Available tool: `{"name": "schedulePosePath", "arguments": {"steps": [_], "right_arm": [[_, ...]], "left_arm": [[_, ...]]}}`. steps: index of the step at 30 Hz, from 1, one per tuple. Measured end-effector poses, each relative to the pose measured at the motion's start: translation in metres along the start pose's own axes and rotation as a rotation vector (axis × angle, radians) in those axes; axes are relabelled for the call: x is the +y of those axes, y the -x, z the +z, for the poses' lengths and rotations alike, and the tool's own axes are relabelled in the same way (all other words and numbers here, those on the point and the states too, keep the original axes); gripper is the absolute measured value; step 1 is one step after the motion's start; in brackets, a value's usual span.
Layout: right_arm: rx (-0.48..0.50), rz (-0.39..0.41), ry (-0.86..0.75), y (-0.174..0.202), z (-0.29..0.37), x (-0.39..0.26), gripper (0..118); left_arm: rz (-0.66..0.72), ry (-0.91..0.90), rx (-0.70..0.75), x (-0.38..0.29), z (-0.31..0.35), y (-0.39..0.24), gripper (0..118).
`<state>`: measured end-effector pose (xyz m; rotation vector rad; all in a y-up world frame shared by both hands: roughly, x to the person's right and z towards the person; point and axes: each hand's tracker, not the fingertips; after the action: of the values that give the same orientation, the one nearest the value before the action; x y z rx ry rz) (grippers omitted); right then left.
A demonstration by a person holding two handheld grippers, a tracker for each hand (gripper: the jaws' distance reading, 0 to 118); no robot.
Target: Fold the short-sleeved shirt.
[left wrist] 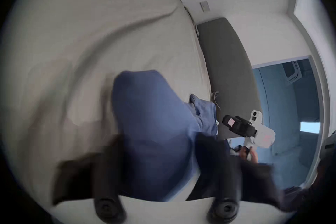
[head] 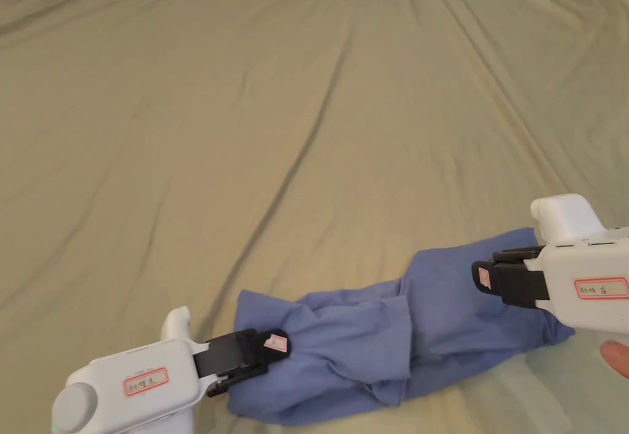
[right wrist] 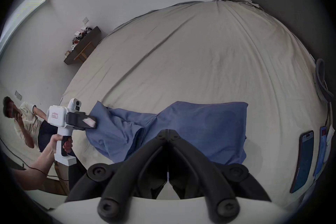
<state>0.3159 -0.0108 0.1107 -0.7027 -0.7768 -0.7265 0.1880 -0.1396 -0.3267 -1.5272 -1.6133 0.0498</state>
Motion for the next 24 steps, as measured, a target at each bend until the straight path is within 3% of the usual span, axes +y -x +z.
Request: {"name": "schedulePosePath", "arguments": {"steps": [7, 10, 13, 18, 21, 24], "right_arm": [[-0.007, 0.026, -0.002, 0.001, 0.001, 0.011, 2], [0.011, 0.029, -0.011, 0.0, -0.002, 0.018, 2], [0.017, 0.036, -0.02, 0.0, -0.003, 0.022, 2], [0.042, 0.022, -0.043, -0.006, 0.001, 0.022, 2], [0.05, 0.011, -0.054, -0.014, 0.007, 0.018, 2], [0.051, -0.01, -0.066, -0.027, 0.015, 0.013, 2]], "left_arm": [[-0.029, -0.07, 0.032, 0.012, 0.076, -0.003, 15], [-0.044, -0.194, 0.213, 0.02, 0.122, -0.017, 15], [-0.01, -0.192, 0.468, 0.028, 0.143, -0.04, 15], [-0.077, -0.164, 0.614, 0.033, 0.118, -0.086, 15], [-0.246, -0.113, 0.777, 0.034, 0.077, -0.13, 15], [-0.299, -0.061, 0.651, 0.031, 0.027, -0.163, 15]]}}
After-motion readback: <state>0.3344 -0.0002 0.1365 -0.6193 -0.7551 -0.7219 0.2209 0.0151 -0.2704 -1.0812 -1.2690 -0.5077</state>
